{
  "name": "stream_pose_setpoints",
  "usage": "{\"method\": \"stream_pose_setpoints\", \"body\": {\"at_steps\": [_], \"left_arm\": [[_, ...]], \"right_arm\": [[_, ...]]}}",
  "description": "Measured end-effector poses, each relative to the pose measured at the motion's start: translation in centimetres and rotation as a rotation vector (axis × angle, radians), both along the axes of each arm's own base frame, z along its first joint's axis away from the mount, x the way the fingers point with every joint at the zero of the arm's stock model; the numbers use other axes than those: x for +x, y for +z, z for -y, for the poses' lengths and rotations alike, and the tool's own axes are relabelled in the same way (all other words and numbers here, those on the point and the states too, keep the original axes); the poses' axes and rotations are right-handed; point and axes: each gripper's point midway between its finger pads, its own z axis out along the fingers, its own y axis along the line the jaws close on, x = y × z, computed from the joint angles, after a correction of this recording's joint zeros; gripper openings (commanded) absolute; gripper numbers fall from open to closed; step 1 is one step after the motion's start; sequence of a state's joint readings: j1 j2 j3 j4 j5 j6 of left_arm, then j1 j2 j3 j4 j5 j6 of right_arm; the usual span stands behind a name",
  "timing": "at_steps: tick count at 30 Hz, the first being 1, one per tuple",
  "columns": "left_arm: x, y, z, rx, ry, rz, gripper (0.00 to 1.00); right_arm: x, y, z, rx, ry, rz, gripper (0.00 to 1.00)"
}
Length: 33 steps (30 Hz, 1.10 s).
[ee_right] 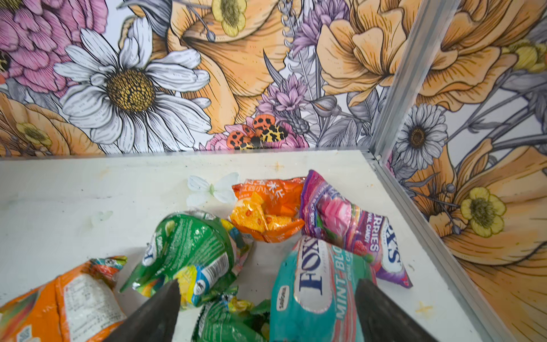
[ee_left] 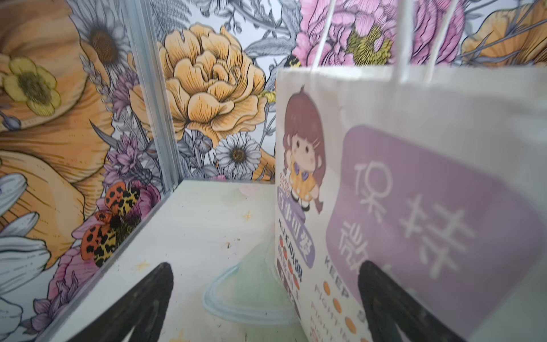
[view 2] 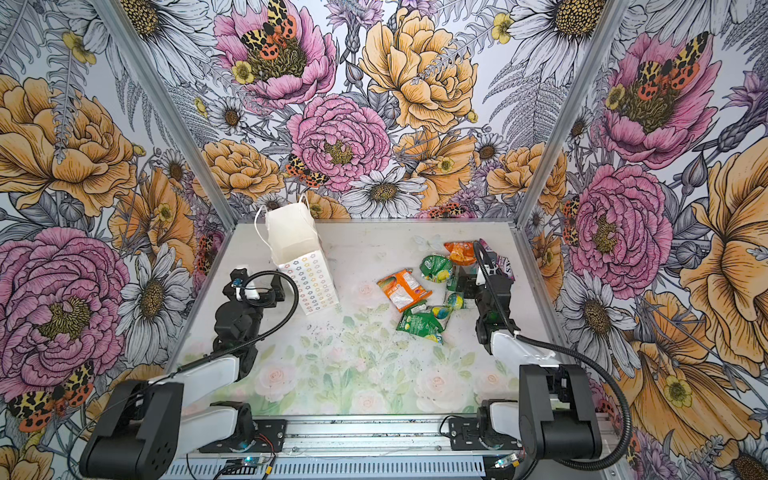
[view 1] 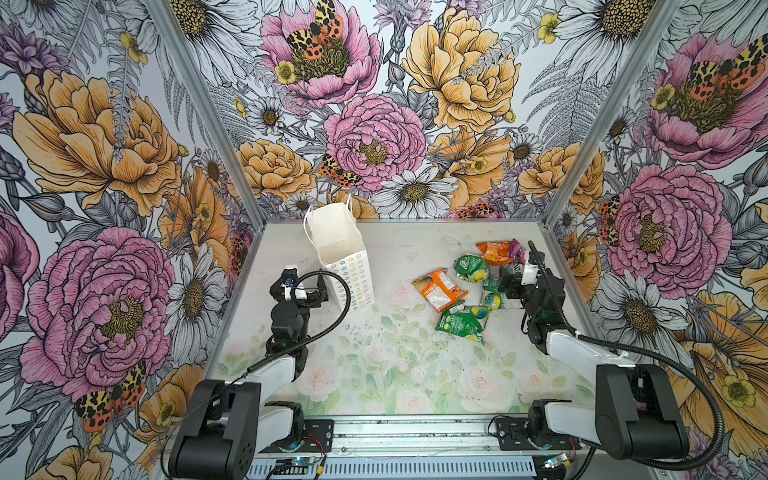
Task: Place the snacks into the paper bag
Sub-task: 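Reach the left gripper to the paper bag's rim while the right arm rises, then grasp the paper bag's rim with the left gripper, holding it open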
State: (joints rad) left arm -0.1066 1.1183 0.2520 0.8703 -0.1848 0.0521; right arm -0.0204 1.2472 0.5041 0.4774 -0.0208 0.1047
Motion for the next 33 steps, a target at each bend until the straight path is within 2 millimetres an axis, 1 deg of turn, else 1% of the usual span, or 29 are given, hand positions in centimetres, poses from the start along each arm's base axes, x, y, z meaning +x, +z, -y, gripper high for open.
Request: {"method": "stream_pose_setpoints", "body": {"at_steps": [4, 6, 10, 13, 15, 17, 19, 21, 22, 24, 27, 30, 33], "left_arm": [[-1.8, 3.9, 0.0, -0.033, 0.011, 0.056, 0.99], [-2.7, 5.4, -0.1, -0.071, 0.019, 0.076, 0.99], [-4.6, 7.8, -1.2, -0.171, 0.06, 0.082, 0.99], [-5.9, 10.1, -1.9, -0.226, 0.084, 0.082, 0.99], [-6.5, 11.6, -2.2, -0.258, 0.095, 0.075, 0.99], [-6.9, 13.4, -2.5, -0.295, 0.103, 0.066, 0.99], [-6.9, 14.8, -2.5, -0.321, 0.104, 0.043, 0.99], [-6.4, 16.2, -2.2, -0.347, 0.099, 0.008, 0.99], [-6.1, 16.6, -2.1, -0.355, 0.096, -0.011, 0.99], [-5.2, 17.4, -1.2, -0.372, 0.076, -0.057, 0.99], [-4.1, 17.4, 1.1, -0.379, 0.022, -0.148, 0.98], [-3.7, 17.0, 3.6, -0.368, -0.034, -0.243, 0.99], [-3.6, 17.0, 5.6, -0.364, -0.074, -0.317, 0.99]], "right_arm": [[0.6, 2.3, -0.9, 0.036, 0.032, -0.034, 0.93], [0.9, 3.3, -1.5, 0.051, 0.051, -0.064, 0.93], [1.4, 6.4, -3.5, 0.09, 0.119, -0.094, 0.93], [1.6, 8.0, -5.4, 0.122, 0.18, -0.118, 0.93], [1.9, 8.7, -6.6, 0.144, 0.22, -0.144, 0.93], [2.2, 9.2, -8.1, 0.161, 0.263, -0.177, 0.93], [2.5, 9.6, -9.7, 0.173, 0.305, -0.215, 0.94], [2.9, 10.1, -11.6, 0.177, 0.349, -0.246, 0.94], [3.0, 10.3, -12.3, 0.179, 0.366, -0.263, 0.95], [3.4, 10.7, -14.1, 0.182, 0.4, -0.292, 0.95], [3.8, 11.0, -15.9, 0.188, 0.428, -0.333, 0.95], [4.1, 10.8, -17.1, 0.186, 0.444, -0.372, 0.95], [4.4, 10.3, -17.5, 0.187, 0.442, -0.41, 0.95]]}}
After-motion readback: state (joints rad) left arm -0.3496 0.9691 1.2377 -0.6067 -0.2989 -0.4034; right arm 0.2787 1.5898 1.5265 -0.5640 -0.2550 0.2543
